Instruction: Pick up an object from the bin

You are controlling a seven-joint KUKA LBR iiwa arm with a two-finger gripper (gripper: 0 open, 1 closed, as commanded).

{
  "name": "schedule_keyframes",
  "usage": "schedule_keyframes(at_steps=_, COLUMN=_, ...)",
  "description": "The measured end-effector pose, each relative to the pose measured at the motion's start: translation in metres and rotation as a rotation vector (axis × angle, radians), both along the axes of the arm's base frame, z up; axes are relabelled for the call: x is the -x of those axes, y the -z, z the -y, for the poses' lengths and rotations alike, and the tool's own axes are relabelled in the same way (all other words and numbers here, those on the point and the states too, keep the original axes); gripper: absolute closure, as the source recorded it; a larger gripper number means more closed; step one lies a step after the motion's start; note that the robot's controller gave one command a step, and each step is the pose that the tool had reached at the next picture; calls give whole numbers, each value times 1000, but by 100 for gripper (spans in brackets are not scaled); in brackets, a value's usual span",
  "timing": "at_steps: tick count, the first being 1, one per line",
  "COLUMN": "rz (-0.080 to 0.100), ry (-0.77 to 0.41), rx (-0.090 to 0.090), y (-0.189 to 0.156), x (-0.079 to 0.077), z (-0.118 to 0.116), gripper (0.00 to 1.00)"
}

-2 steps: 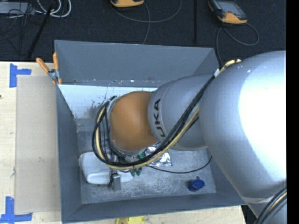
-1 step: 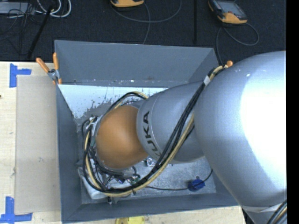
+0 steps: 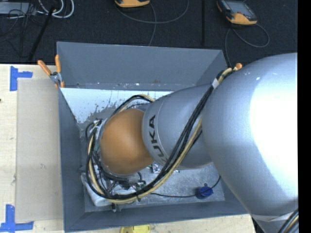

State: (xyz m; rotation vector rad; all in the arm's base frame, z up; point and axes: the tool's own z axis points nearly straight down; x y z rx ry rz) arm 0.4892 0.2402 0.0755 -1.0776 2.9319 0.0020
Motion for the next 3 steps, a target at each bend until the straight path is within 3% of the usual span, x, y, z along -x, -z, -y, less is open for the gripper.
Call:
schedule_keyframes(at_steps=1, rz=1, ry=8, rx=-1, y=-1, x=-1, z=1, gripper=0)
schedule_keyframes(at_steps=2, rz=1, ry=10, rx=-1, y=-3, x=-2, z=1, gripper=100)
schedule_keyframes(at_steps=3, rz=-14, ry=18, rx=6, y=-8, x=-3, z=0, gripper=100)
